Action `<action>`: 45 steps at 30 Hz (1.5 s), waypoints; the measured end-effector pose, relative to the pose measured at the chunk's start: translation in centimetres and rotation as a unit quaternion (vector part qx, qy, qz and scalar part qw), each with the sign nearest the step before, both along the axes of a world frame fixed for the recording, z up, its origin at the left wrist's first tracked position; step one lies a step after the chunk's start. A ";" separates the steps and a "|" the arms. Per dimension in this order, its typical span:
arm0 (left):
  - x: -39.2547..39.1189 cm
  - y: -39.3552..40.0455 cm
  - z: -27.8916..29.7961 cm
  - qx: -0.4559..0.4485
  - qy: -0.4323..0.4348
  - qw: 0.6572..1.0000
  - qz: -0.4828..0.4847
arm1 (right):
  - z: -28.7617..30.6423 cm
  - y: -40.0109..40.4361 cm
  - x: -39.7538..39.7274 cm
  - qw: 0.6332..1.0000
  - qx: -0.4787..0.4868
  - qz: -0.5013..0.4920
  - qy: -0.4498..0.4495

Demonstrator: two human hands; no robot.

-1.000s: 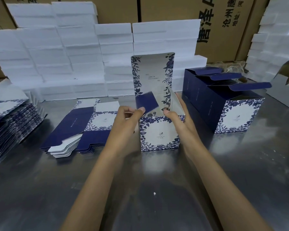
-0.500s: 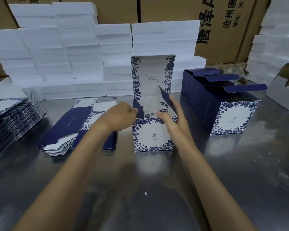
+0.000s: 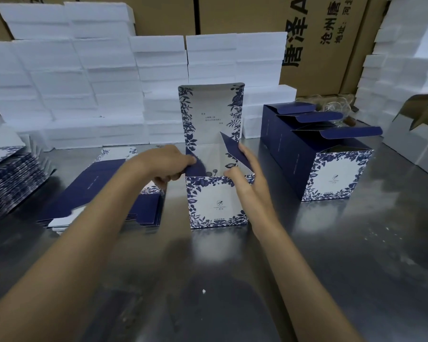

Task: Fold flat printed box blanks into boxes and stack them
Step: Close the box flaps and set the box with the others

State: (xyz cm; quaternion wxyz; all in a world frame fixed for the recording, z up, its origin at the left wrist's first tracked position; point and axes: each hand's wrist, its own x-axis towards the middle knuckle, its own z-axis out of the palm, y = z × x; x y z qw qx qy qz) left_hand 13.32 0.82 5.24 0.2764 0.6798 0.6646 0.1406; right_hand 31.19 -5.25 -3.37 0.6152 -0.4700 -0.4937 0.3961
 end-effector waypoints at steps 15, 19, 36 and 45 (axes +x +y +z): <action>0.2 1.7 -2.1 0.125 -0.102 0.985 0.067 | 0.7 -0.5 0.2 0.999 0.006 0.031 -0.005; 0.6 1.2 -3.6 0.170 -0.204 0.961 0.076 | 1.2 -0.9 0.3 0.998 -0.011 0.055 -0.008; 0.4 -3.7 -7.4 0.160 -0.611 0.771 0.088 | 4.4 -1.7 2.7 0.968 -0.155 0.069 -0.184; 0.2 -3.8 -7.3 0.151 -0.622 0.763 0.093 | 6.2 -2.0 2.9 0.935 -0.142 0.134 -0.297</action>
